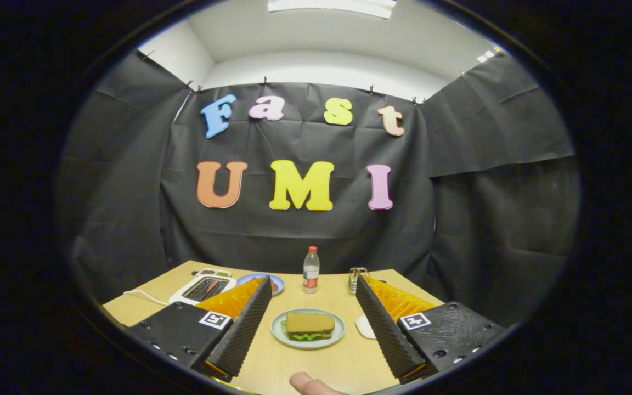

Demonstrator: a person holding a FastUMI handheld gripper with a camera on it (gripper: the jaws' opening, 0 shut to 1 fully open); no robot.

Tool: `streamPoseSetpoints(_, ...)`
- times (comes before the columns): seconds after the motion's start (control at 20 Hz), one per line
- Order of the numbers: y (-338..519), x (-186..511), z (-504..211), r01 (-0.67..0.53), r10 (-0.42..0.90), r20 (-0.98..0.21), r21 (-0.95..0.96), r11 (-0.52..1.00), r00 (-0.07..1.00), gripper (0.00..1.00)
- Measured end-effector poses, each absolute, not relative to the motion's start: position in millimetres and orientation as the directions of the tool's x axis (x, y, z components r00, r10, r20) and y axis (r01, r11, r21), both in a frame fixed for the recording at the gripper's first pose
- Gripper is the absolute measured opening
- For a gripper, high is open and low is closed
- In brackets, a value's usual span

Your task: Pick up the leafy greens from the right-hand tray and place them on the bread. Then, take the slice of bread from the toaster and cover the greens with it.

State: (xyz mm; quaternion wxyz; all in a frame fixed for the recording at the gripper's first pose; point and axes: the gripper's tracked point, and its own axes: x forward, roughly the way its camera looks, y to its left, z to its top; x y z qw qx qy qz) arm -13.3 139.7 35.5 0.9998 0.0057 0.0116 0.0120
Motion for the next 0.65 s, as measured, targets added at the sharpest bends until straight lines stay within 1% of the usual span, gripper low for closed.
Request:
streamPoseSetpoints(0.2,137,-22,39,-0.026,0.027,-0.002,0.035,0.999,1.0,0.96)
streamPoseSetpoints(0.4,139,-27,42,-0.035,0.035,0.03,0.011,0.999,0.999,0.96)
streamPoseSetpoints(0.65,142,-26,37,-0.042,0.042,0.03,0.005,0.999,0.999,0.95)
